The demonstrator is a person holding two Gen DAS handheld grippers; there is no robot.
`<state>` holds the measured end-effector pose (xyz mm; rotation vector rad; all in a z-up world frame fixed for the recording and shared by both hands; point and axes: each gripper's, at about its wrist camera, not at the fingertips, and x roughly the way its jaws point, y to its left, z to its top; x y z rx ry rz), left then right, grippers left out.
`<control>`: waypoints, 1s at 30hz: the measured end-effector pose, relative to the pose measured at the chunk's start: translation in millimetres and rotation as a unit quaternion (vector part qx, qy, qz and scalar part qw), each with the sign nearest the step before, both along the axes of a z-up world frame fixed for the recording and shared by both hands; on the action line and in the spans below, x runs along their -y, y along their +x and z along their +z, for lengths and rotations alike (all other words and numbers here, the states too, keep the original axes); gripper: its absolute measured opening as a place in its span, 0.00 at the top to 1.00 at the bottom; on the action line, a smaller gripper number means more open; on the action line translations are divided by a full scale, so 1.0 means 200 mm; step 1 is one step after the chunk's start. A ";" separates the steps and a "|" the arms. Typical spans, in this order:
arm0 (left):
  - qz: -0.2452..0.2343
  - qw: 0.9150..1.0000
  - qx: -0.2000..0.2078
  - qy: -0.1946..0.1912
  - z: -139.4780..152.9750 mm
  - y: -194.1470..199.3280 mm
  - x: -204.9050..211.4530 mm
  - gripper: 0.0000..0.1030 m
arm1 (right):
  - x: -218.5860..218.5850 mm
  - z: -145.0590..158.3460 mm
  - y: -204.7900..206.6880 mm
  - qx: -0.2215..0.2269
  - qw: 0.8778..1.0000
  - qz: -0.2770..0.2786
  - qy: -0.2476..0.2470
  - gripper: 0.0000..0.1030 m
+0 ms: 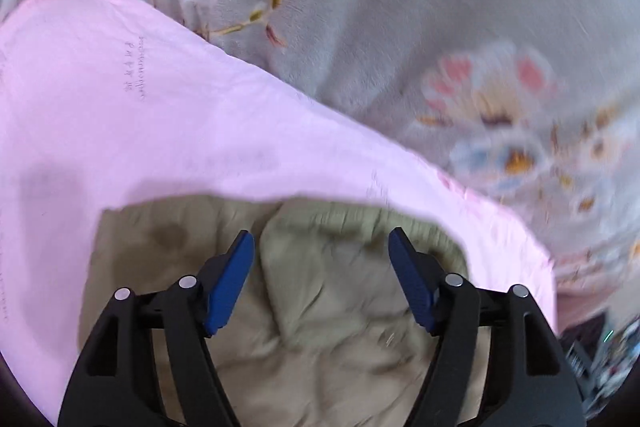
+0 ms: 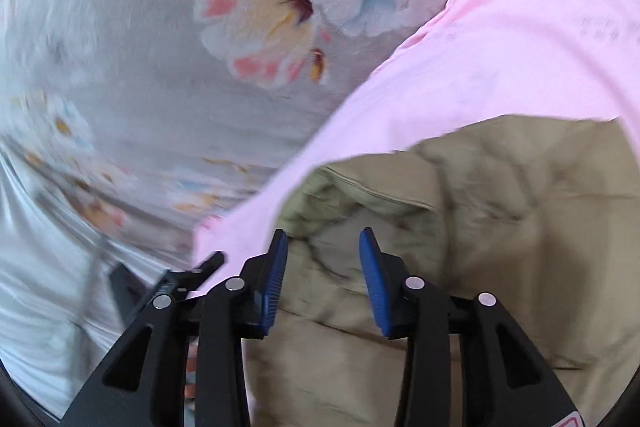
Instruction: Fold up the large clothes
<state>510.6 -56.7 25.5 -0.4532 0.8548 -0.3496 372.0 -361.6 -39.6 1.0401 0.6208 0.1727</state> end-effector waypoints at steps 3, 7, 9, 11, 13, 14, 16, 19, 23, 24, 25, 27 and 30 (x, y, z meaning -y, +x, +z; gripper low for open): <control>0.029 0.998 -0.039 -0.048 0.02 0.18 0.01 0.35 | 0.05 0.02 0.06 0.022 0.997 -0.048 0.058 0.62; 0.032 0.996 -0.079 -0.038 -0.06 0.34 0.06 0.36 | 0.11 0.04 0.18 0.015 0.995 -0.098 0.028 0.63; 0.004 0.993 -0.117 -0.005 -0.17 0.39 0.14 0.50 | 0.09 -0.01 0.29 -0.026 0.997 -0.067 -0.001 0.67; -0.033 0.991 -0.131 0.009 -0.24 0.35 0.18 0.64 | 0.03 -0.04 0.35 -0.056 0.996 -0.017 -0.061 0.75; -0.058 0.991 -0.098 0.066 -0.25 0.25 0.22 0.64 | -0.06 -0.02 0.34 -0.062 0.985 0.029 -0.157 0.78; -0.070 0.990 -0.079 0.096 -0.25 0.21 0.24 0.66 | -0.09 -0.02 0.33 -0.068 0.978 0.041 -0.193 0.79; -0.083 0.983 -0.052 0.152 -0.29 0.11 0.26 0.69 | -0.12 -0.03 0.29 -0.090 0.958 0.053 -0.267 0.88; -0.091 0.976 -0.031 0.194 -0.38 0.05 0.25 0.73 | -0.10 -0.11 0.23 -0.121 0.936 0.056 -0.325 0.98; -0.084 0.970 0.005 0.229 -0.43 -0.02 0.26 0.74 | -0.07 -0.18 0.19 -0.118 0.936 0.056 -0.327 1.00; -0.080 0.966 0.015 0.244 -0.43 -0.03 0.28 0.74 | -0.08 -0.18 0.18 -0.117 0.932 0.054 -0.339 1.00; -0.078 0.965 0.020 0.250 -0.44 -0.04 0.29 0.74 | -0.10 -0.19 0.17 -0.116 0.927 0.053 -0.351 1.00; -0.073 0.961 0.031 0.264 -0.44 -0.06 0.30 0.74 | -0.14 -0.21 0.18 -0.119 0.917 0.049 -0.379 1.00; -0.065 0.957 0.044 0.280 -0.45 -0.07 0.32 0.74 | -0.16 -0.21 0.19 -0.118 0.910 0.042 -0.395 1.00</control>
